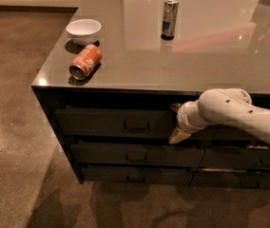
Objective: Open top drawer
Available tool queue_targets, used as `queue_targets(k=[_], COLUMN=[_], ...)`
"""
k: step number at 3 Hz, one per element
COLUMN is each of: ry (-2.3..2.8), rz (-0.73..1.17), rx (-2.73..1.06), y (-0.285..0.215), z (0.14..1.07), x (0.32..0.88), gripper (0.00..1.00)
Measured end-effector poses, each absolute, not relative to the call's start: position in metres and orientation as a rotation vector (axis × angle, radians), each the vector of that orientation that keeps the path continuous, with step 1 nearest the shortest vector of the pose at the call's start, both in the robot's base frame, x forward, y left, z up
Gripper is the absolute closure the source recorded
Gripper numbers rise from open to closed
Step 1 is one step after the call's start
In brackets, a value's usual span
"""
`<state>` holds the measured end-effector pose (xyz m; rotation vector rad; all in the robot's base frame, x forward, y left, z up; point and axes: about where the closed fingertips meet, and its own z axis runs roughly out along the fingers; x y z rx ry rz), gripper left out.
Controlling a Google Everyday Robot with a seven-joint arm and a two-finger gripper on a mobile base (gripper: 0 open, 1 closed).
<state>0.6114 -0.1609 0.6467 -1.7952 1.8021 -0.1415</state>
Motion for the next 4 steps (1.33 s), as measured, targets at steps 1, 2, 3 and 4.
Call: queue_targets(k=[1,2,3,4], ry=[1.805,1.834,1.849,1.856], rz=[-0.136,-0.098,-0.049,-0.020], rx=[-1.811,-1.853,-1.898,-1.911], y=[-0.162,-0.161,-0.152,-0.150], z=[0.659,0.655,0.642,0.640], x=[0.603,0.585,0.571,0.561], gripper=[0.25,0.27,0.33,0.33])
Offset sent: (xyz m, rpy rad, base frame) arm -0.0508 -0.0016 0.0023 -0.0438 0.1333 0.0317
